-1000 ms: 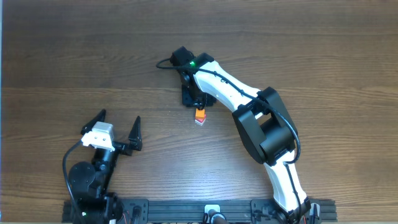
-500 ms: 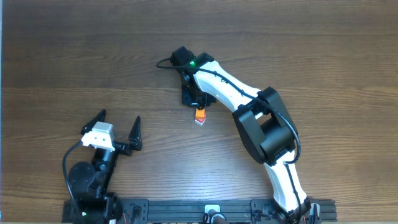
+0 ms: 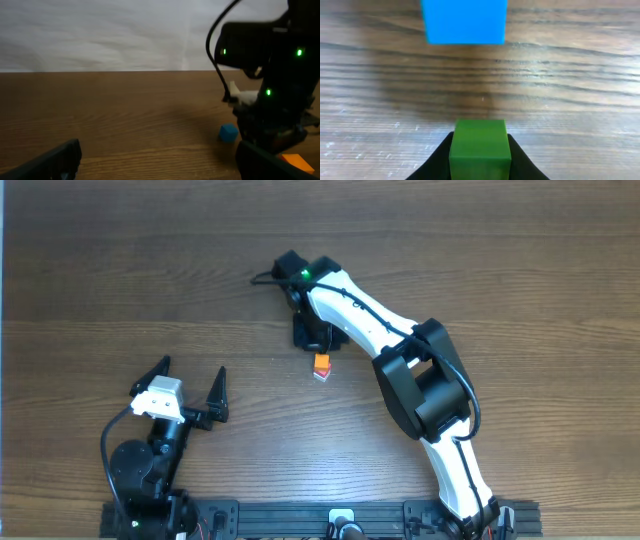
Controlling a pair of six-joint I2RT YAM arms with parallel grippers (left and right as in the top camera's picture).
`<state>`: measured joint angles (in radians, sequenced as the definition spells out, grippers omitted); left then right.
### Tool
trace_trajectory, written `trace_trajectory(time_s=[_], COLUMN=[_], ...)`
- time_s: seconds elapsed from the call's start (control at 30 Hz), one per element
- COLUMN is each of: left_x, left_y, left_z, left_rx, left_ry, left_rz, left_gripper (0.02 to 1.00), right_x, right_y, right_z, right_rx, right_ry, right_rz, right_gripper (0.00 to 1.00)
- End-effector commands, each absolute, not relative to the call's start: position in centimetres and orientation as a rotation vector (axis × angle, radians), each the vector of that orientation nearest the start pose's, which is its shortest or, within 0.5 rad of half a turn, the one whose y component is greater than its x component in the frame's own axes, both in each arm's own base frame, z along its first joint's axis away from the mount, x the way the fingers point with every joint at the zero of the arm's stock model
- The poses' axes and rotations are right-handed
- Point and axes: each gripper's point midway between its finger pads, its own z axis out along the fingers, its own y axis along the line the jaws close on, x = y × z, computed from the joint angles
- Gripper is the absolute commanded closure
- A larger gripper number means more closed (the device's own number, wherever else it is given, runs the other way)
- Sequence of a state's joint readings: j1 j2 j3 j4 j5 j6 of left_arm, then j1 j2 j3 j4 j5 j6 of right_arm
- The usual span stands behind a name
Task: Stack Cubes
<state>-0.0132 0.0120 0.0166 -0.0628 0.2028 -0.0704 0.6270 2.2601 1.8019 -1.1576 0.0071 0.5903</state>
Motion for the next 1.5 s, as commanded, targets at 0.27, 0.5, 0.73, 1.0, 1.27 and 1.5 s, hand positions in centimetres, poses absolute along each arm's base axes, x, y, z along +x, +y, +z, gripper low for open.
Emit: trace_trajectory(time_s=[0.27,0.5,0.73,1.0,1.27,1.5], left_x=[24.2,24.2,24.2,24.2,24.2,24.2], left_y=[-3.9,-3.9,-3.9,-3.9,-3.9,-3.9], left_z=[16.2,16.2,16.2,16.2,16.2,16.2], left_rx=[0.127,0.126,0.126,0.126,0.126,0.126], left_ry=[1.624,1.625,1.625,1.624,1.625,1.625], left_rz=[-0.217,-0.217,-0.217,-0.217,-0.217,-0.217], left_gripper=[0.018,0.018,0.018,0.018,0.018,0.018], right_x=[36.3,35.3,33.2,30.6,29.0,28.3], right_y=[25.4,25.0,25.1,25.0,25.3,25.3], right_z=[6.8,9.9,13.8,14.1,12.9,11.2], right_rx=[-0.060,-0.069,-0.117,-0.132,-0.145,-0.147], right_ry=[3.105,3.091,3.061,3.114,3.158,3.194], right_rz=[-0.057,-0.048,-0.014,-0.069,-0.110,-0.103], right_gripper=[0.917,0.930,0.932,0.939,0.965,0.989])
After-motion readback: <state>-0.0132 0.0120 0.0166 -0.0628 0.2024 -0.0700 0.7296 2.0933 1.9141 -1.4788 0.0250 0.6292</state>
